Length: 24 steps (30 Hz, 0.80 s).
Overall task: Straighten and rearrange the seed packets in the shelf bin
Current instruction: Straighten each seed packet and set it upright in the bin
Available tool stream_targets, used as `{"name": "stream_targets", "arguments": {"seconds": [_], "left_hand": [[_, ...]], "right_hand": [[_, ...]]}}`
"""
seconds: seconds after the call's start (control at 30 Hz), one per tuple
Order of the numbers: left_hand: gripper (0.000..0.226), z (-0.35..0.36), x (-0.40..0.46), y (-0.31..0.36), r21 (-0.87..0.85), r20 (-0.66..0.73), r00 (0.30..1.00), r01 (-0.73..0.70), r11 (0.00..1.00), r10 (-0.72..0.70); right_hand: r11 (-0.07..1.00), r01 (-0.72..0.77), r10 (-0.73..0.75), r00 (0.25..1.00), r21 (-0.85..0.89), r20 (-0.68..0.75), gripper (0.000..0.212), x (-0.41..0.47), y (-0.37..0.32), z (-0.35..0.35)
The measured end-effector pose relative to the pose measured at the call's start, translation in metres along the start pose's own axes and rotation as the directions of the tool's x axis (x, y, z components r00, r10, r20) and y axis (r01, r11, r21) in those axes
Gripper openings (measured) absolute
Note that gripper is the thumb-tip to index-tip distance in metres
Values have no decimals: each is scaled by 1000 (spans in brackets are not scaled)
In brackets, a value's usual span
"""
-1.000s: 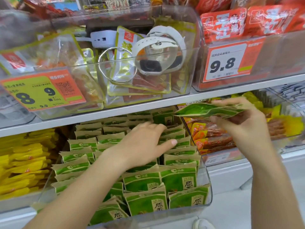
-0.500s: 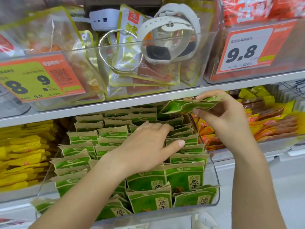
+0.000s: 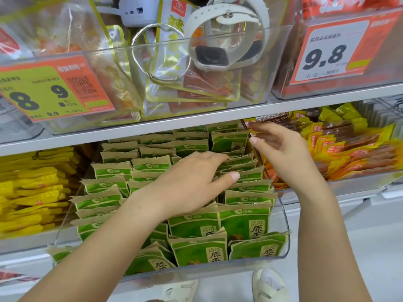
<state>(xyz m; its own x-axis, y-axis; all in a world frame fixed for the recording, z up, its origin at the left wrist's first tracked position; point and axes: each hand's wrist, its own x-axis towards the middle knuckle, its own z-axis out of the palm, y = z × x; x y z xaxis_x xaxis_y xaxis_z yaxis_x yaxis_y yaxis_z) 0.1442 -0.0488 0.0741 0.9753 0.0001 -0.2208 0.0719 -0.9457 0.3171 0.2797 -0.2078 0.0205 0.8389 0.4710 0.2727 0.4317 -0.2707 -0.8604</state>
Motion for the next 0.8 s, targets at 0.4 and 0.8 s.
{"name": "stream_targets", "arguments": {"seconds": [0.4, 0.8], "left_hand": [[60, -6, 40, -17, 245, -192, 981, 67, 967, -19], [54, 3, 48, -34, 3, -153, 985, 77, 997, -76]], "right_hand": [[991, -56, 69, 992, -120, 105, 32, -7, -5, 4], [974, -24, 49, 993, -227, 107, 16, 7, -2, -6]]}}
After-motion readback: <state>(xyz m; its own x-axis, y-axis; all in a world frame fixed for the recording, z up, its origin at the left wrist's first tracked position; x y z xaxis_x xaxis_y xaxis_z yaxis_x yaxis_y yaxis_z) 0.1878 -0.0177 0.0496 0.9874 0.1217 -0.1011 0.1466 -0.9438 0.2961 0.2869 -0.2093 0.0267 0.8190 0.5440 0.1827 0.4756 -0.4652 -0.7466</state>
